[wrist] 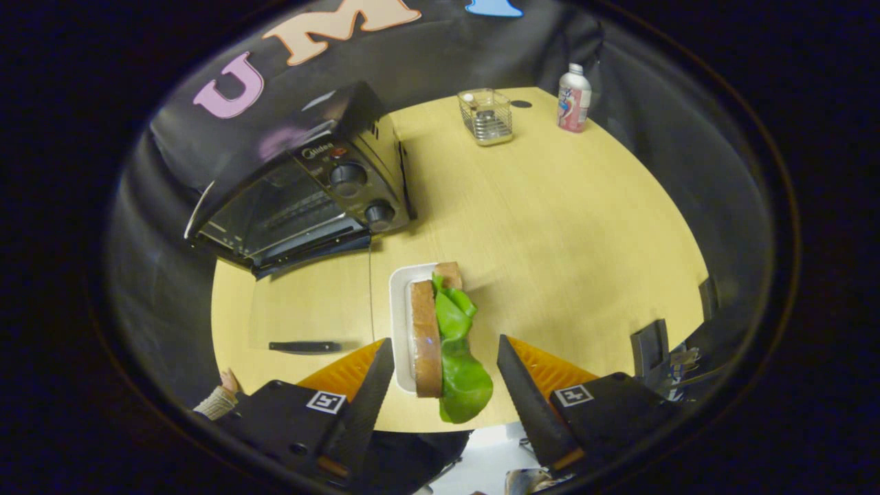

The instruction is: Open the toaster oven, put the food inside, and close the toaster oven door.

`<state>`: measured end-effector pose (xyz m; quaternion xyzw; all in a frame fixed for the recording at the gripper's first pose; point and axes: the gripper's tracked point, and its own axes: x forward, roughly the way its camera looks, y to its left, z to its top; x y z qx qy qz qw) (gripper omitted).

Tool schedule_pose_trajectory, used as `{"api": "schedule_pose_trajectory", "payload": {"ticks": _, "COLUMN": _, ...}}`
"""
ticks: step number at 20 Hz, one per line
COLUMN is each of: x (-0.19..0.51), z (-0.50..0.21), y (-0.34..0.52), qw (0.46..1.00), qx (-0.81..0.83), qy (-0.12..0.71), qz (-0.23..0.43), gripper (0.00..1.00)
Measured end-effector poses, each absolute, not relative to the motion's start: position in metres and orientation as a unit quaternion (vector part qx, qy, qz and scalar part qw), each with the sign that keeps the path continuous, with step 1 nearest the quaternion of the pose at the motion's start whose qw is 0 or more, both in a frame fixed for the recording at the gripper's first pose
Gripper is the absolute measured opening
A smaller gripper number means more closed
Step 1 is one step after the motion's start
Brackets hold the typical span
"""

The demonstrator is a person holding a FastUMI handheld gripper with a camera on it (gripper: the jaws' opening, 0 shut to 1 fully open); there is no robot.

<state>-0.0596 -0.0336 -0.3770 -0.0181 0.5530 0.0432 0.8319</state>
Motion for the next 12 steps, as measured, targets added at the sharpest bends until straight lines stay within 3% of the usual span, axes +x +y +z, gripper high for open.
{"api": "schedule_pose_trajectory", "payload": {"ticks": 6, "x": -0.062, "z": -0.385, "y": -0.025, "qw": 0.825, "qx": -0.007, "qy": 0.564, "qz": 0.042, "gripper": 0.48}}
{"api": "schedule_pose_trajectory", "payload": {"ticks": 8, "x": -0.063, "z": -0.378, "y": -0.022, "qw": 0.827, "qx": 0.005, "qy": 0.561, "qz": 0.034, "gripper": 0.39}}
{"api": "schedule_pose_trajectory", "payload": {"ticks": 12, "x": -0.059, "z": -0.348, "y": -0.004, "qw": 0.844, "qx": 0.082, "qy": 0.530, "qz": 0.028, "gripper": 0.39}}
